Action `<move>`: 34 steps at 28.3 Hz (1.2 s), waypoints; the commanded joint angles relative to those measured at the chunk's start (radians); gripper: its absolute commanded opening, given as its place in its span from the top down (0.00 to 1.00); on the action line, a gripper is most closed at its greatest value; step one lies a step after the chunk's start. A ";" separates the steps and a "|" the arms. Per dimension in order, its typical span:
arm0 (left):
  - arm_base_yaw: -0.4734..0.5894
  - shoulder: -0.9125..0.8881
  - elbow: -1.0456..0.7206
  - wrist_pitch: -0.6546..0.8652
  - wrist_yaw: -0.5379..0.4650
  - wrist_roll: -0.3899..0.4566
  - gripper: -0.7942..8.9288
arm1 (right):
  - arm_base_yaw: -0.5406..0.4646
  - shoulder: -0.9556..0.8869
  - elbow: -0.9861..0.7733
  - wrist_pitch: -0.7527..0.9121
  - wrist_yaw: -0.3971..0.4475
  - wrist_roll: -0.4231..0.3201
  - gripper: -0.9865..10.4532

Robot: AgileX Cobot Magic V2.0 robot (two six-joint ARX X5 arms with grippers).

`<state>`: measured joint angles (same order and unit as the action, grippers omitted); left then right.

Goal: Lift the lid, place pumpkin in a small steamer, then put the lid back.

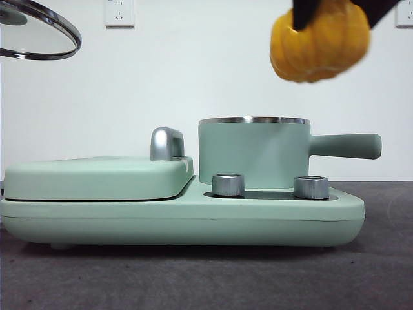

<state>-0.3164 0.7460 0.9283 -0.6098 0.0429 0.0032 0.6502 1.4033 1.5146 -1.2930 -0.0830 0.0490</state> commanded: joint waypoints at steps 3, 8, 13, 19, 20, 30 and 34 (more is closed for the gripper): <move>-0.002 0.003 0.016 0.030 -0.003 -0.008 0.90 | -0.056 0.145 0.182 0.009 0.012 -0.035 0.59; -0.002 0.007 0.016 0.031 -0.003 -0.008 0.90 | -0.098 0.302 0.336 0.047 0.013 -0.067 0.59; -0.002 0.010 0.016 0.031 -0.003 -0.008 0.90 | -0.116 0.429 0.405 0.137 0.013 -0.087 0.59; -0.002 0.013 0.016 0.032 -0.003 0.002 0.90 | -0.118 0.542 0.414 0.214 0.013 -0.091 0.59; -0.002 0.013 0.016 0.032 -0.003 0.006 0.90 | -0.118 0.557 0.414 0.224 0.013 -0.091 0.59; -0.002 0.013 0.016 0.032 -0.003 0.016 0.90 | -0.117 0.672 0.414 0.259 0.030 -0.092 0.59; -0.002 0.013 0.016 0.032 -0.003 0.019 0.90 | -0.117 0.698 0.414 0.241 0.031 -0.092 0.59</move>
<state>-0.3164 0.7567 0.9283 -0.6083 0.0429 0.0113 0.5262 2.0804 1.8999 -1.0561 -0.0521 -0.0307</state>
